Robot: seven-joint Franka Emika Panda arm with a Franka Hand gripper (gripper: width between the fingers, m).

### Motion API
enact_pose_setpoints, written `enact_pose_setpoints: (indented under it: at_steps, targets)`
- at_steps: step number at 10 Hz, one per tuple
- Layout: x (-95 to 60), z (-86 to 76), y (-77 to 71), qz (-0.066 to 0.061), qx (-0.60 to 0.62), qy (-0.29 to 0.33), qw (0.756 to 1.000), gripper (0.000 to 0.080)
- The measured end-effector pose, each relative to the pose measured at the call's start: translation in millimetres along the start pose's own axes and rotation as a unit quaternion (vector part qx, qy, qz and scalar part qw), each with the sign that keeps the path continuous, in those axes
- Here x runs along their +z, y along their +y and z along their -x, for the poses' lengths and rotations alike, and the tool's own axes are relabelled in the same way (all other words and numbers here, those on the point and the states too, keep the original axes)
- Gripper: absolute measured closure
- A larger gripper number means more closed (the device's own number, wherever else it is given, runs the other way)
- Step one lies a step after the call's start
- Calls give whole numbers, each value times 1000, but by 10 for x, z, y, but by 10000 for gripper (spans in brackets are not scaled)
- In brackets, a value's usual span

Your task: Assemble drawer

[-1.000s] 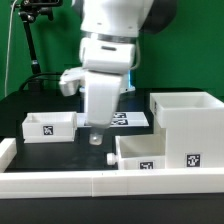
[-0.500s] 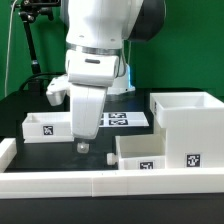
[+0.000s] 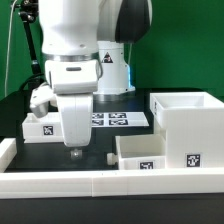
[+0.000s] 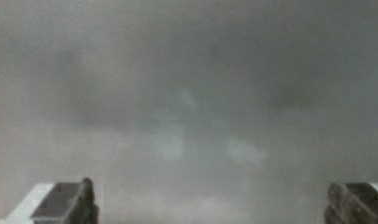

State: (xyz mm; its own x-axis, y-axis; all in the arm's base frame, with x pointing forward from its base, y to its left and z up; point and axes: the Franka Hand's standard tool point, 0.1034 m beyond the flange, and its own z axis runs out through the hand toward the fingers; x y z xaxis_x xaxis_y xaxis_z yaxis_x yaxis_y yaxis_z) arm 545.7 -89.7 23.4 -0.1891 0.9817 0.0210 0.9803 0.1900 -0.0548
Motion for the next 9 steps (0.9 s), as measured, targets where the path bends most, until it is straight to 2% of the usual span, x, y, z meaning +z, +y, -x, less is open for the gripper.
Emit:
enact_pose_setpoints:
  at_steps: [1, 2, 5, 9]
  targets:
    - [7, 38, -35, 0, -5, 14, 1000, 151]
    - [4, 121, -84, -6, 0, 28, 1000, 151]
    - [10, 124, -86, -5, 2, 29, 1000, 151]
    - [18, -196, 58, -4, 10, 38, 999, 151]
